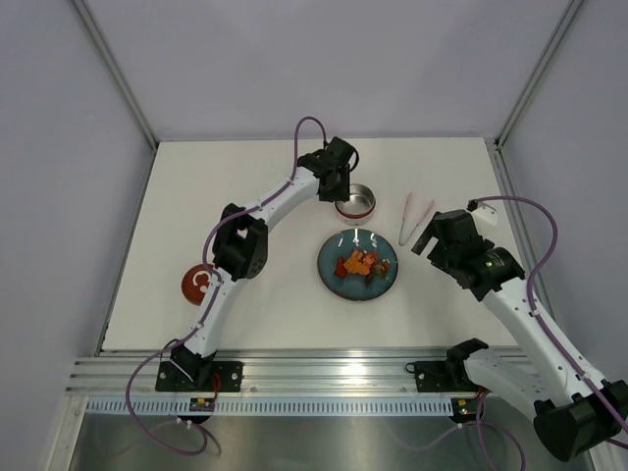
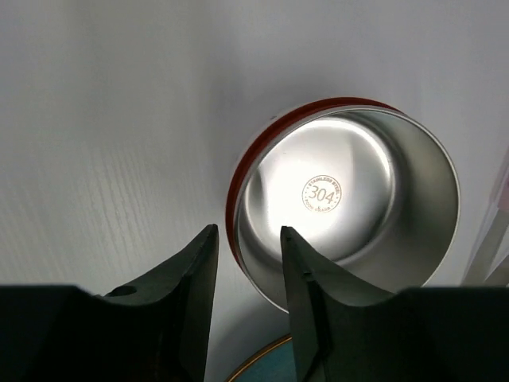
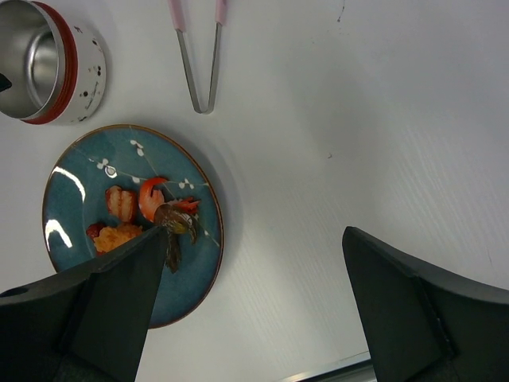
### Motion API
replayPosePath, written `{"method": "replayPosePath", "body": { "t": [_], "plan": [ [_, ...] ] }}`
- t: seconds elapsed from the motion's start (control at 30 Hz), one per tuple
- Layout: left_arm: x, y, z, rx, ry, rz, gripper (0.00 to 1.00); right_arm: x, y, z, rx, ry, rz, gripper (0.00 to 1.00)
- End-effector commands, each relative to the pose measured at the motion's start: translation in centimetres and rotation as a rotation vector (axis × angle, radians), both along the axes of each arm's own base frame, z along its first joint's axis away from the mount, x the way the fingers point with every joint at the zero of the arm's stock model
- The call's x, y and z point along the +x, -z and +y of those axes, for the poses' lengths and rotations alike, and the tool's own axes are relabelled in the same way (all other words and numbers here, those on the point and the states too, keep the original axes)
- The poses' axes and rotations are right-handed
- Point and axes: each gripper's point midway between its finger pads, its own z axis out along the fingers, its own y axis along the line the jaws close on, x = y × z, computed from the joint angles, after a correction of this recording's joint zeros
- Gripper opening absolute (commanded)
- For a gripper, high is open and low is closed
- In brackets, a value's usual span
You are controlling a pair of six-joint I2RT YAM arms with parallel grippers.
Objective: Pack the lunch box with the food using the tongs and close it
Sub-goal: Place the packing box at the center of the board, then pick up the clamp at the center of the board.
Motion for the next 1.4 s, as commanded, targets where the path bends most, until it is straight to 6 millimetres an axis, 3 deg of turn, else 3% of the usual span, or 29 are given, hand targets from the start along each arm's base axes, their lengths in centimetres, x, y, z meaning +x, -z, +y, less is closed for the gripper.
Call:
{"method": "replayPosePath", "body": {
  "t": [0.0, 0.13, 0.23, 0.27, 0.33, 0.47, 0.5, 0.6, 0.63, 0.67, 0.73, 0.77, 0.83, 0.87, 0.9, 0.93, 1.0, 1.03, 1.1, 1.13, 1.37],
  "plan": [
    [1.0, -2.3, -1.8, -0.067, 0.019, -0.056, 0.42, -0.1, -0.4, -0.4, 0.004, 0.035, -0.027, 0.99],
    [0.7, -3.4, -2.0, -0.085, 0.032, -0.059, 0.50, 0.2, -0.3, -0.1, 0.011, 0.022, -0.026, 0.99],
    [0.5, -5.2, -1.9, -0.087, 0.043, -0.095, 0.50, 0.8, -0.2, 0.2, 0.011, 0.023, -0.025, 0.99],
    [0.4, -7.0, -1.9, -0.094, 0.047, -0.130, 0.56, 1.1, -0.3, 0.2, 0.008, 0.029, -0.030, 1.00],
    [-0.2, -7.7, -1.9, -0.075, 0.064, -0.151, 0.61, 1.8, -0.3, 0.3, 0.002, 0.036, -0.040, 0.99],
    [-1.2, -10.1, -1.0, -0.067, 0.067, -0.181, 0.64, 3.9, 0.1, 0.3, -0.051, 0.061, -0.011, 0.99],
    [-1.5, -12.1, -0.5, -0.073, 0.058, -0.215, 0.64, 4.3, 0.1, 0.4, -0.063, 0.055, -0.007, 0.99],
    [-2.1, -13.5, 1.5, -0.041, 0.036, -0.252, 0.64, 6.5, 0.5, 1.4, -0.083, 0.016, 0.007, 1.00],
    [-2.6, -15.8, 2.4, -0.053, 0.026, -0.291, 0.66, 7.2, 1.4, 1.7, -0.092, 0.000, 0.034, 1.00],
    [-3.1, -15.2, 3.3, -0.029, 0.019, -0.281, 0.66, 7.8, 1.4, 2.3, -0.074, -0.027, 0.042, 0.99],
    [-3.5, -16.4, 4.9, -0.028, -0.003, -0.305, 0.68, 9.1, 2.5, 1.9, -0.071, -0.022, 0.081, 0.99],
    [-4.2, -18.1, 5.9, -0.040, -0.015, -0.330, 0.68, 9.7, 2.4, 1.9, -0.060, -0.026, 0.080, 0.99],
    [-4.9, -17.4, 8.0, -0.017, -0.046, -0.319, 0.69, 11.0, 3.3, 1.0, -0.061, -0.004, 0.091, 1.00],
    [-5.6, -19.1, 8.9, -0.036, -0.056, -0.349, 0.69, 11.5, 3.7, 1.2, -0.040, -0.016, 0.097, 0.99],
    [-6.0, -17.8, 10.0, -0.021, -0.067, -0.329, 0.69, 12.3, 3.9, 0.6, -0.026, -0.010, 0.089, 0.99],
    [-6.3, -17.6, 10.7, -0.023, -0.070, -0.328, 0.69, 12.7, 5.1, 0.5, -0.023, -0.014, 0.120, 0.99],
    [-7.0, -17.9, 12.0, -0.044, -0.081, -0.342, 0.73, 13.6, 5.6, 0.7, -0.019, -0.034, 0.130, 0.99],
    [-7.7, -16.2, 12.9, -0.022, -0.087, -0.307, 0.73, 14.3, 6.3, 0.8, -0.022, -0.041, 0.144, 0.99],
    [-8.5, -15.7, 14.0, -0.015, -0.096, -0.287, 0.73, 15.1, 6.8, 1.1, -0.023, -0.056, 0.149, 0.99],
    [-9.3, -14.2, 14.6, 0.006, -0.094, -0.257, 0.73, 15.4, 7.7, 1.3, -0.021, -0.061, 0.166, 0.99],
    [-13.4, -12.0, 17.0, 0.013, -0.107, -0.220, 0.73, 17.2, 10.9, 1.8, -0.029, -0.075, 0.206, 0.98]
  ]
}}
